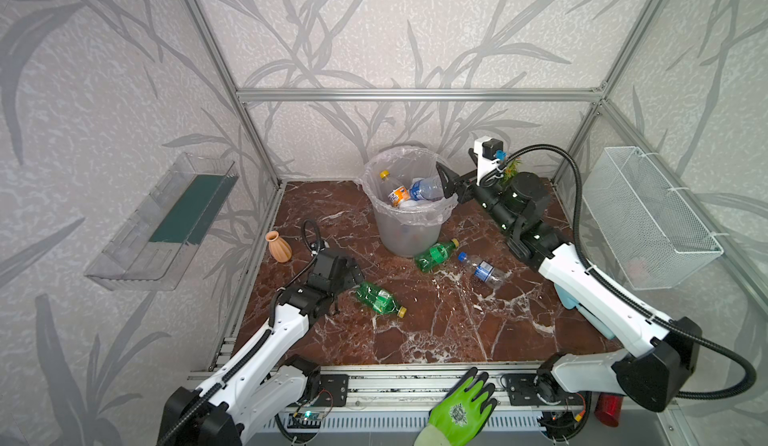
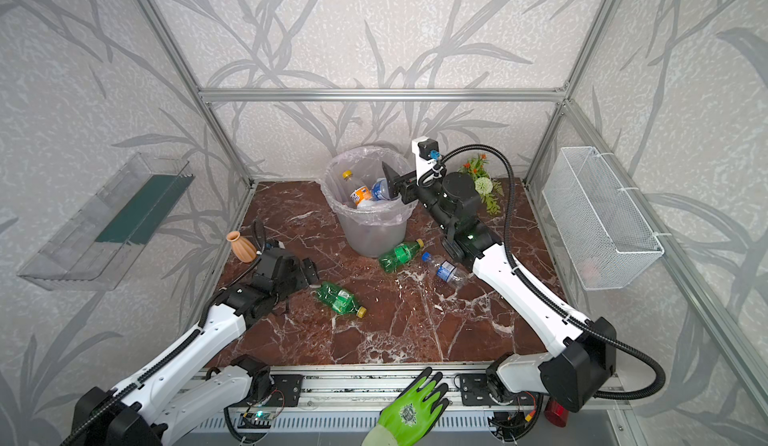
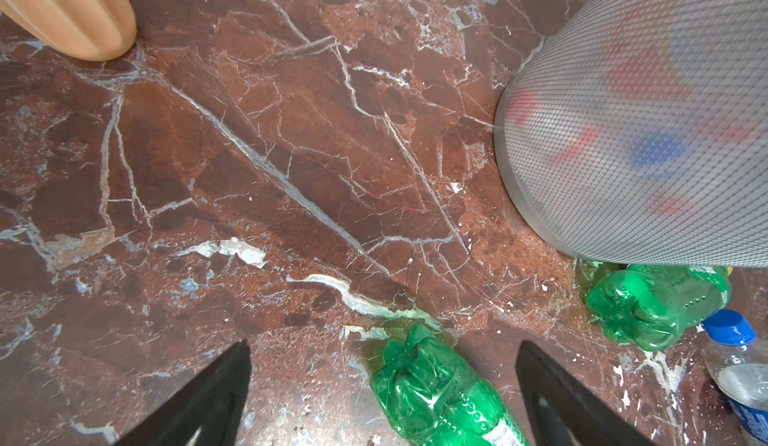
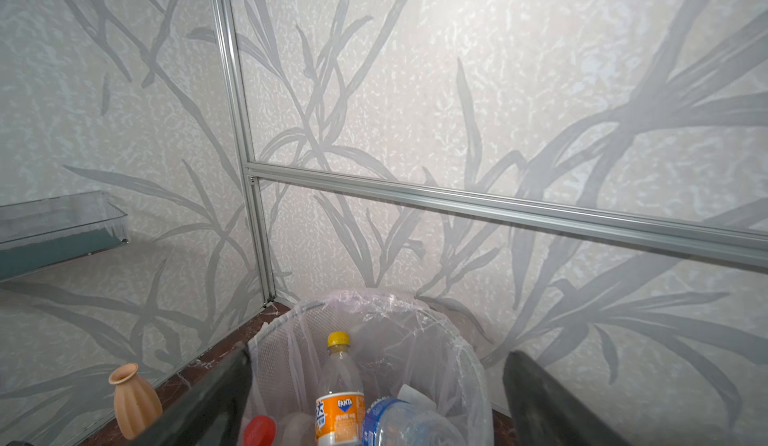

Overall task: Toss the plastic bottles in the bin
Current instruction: 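Grasp the green yellow-capped soda bottle with the left gripper while the right gripper withdraws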

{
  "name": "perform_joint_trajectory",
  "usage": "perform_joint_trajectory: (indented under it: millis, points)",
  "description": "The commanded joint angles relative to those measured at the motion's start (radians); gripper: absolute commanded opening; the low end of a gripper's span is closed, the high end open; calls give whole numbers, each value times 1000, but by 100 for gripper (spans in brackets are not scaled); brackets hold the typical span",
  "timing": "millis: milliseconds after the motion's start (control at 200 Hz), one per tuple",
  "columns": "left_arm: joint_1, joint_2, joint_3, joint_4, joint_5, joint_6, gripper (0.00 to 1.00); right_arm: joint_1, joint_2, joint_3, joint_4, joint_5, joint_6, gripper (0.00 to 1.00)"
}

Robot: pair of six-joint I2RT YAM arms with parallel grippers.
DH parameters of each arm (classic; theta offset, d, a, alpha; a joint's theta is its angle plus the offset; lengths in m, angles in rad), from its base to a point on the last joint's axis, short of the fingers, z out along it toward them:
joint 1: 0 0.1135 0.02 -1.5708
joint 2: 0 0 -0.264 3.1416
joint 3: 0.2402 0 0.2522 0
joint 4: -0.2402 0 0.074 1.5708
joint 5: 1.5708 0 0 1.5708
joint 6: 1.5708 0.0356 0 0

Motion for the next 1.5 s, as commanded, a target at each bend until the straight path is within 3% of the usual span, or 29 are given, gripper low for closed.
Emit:
perform_joint_trajectory:
  millis: [0,300,675,815,1000,1494]
  points:
    - [3,-1,-11,-22,16,-29,99,-43,-48,-89,-78,69,9,95]
    - [-7,-54,-38,-85,78,-236,99,-200,-250,-449,-240,137,295,96]
    - [-11,-62,-98,-154,315,-467,99,-317,-413,-728,-283,99,374,97]
    - [-16,-40,-118,-107,376,-539,98,-348,-451,-771,-269,78,397,97]
    - [-35,25,-103,-74,369,-569,98,-357,-452,-782,-265,67,403,97]
    - [-74,293,-25,111,414,-538,95,-361,-453,-809,-259,67,420,97]
